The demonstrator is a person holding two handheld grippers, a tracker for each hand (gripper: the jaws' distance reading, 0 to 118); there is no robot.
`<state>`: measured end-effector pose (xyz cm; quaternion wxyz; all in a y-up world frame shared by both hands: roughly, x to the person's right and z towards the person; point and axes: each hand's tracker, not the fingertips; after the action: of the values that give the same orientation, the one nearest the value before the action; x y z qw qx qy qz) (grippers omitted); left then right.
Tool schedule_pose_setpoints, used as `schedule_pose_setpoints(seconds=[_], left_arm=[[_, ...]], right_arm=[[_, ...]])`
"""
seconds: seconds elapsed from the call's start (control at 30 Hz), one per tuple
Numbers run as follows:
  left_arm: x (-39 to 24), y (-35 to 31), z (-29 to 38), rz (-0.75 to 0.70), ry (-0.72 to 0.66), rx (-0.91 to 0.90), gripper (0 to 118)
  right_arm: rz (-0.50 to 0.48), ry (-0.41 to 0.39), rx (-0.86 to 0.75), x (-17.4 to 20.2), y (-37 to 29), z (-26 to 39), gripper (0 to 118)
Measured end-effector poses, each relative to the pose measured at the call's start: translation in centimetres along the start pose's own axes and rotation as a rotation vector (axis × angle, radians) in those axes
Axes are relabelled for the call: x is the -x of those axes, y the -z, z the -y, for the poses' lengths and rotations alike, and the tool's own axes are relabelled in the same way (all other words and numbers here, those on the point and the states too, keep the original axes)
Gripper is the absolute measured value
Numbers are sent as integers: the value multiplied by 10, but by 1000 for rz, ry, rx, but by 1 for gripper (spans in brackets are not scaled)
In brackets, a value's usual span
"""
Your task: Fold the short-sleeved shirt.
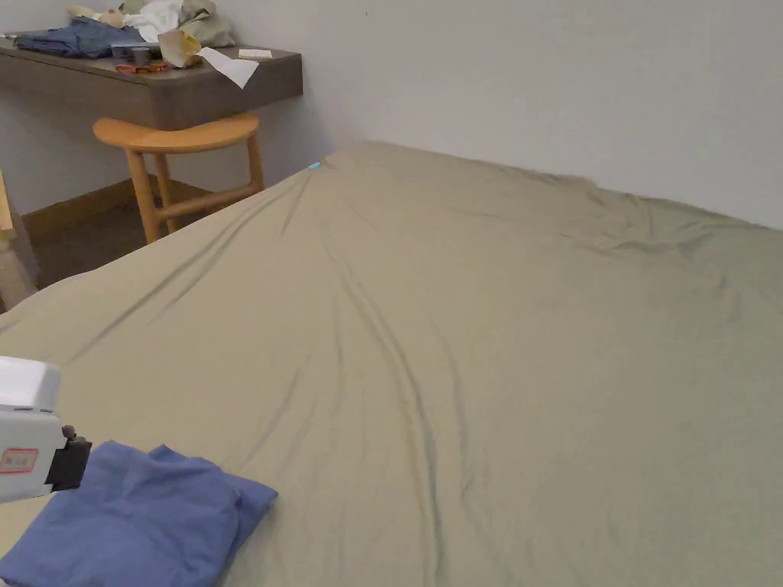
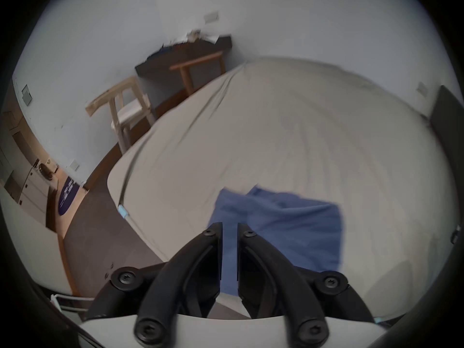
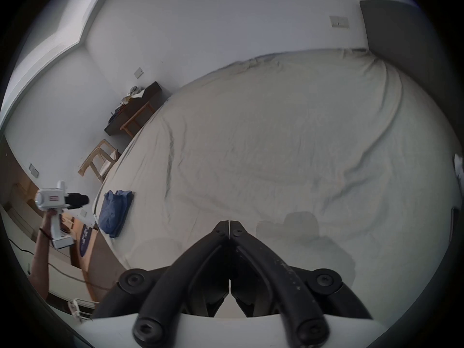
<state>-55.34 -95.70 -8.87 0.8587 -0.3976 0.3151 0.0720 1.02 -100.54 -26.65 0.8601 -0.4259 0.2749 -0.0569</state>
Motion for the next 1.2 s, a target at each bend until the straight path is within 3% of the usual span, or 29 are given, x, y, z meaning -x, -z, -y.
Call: schedule_pose_setpoints(seconds=[0.03, 0.27, 0.4, 0.5, 0.6, 0.7, 0.77, 0.8, 0.97, 1.17, 1.2], left_arm=[[-10, -17, -1, 15, -2, -63, 0], [-102, -122, -3, 173, -33, -543, 0], [-167, -153, 10, 426, -64, -609, 0], [-219, -168, 20, 435, -34, -669, 0], [-264, -178, 30, 392, -1, -736, 0], [-288, -181, 35, 434, -35, -730, 0], [-291, -174, 36, 582, -55, -682, 0], [-295, -172, 35, 585, -50, -649, 0], [-307, -167, 40, 469, 48, -632, 1], [-304, -164, 41, 440, 68, -632, 3], [-304, -163, 42, 440, 65, -631, 3]], right_arm=[[13, -7, -24, 1, -6, -2, 2], [129, -80, -307, -15, -67, -17, 2], [237, -129, -508, -27, -109, -27, 2], [318, -124, -633, -36, -136, -27, 2], [400, -184, -723, -43, -156, -19, 2], [440, -233, -731, -49, -165, -10, 2], [447, -219, -731, -52, -165, -6, 2], [443, -208, -723, -55, -163, -5, 2], [497, -210, -675, -57, -147, -1, 2], [469, -181, -666, -56, -142, 2, 3], [469, -179, -663, -56, -141, 2, 8]])
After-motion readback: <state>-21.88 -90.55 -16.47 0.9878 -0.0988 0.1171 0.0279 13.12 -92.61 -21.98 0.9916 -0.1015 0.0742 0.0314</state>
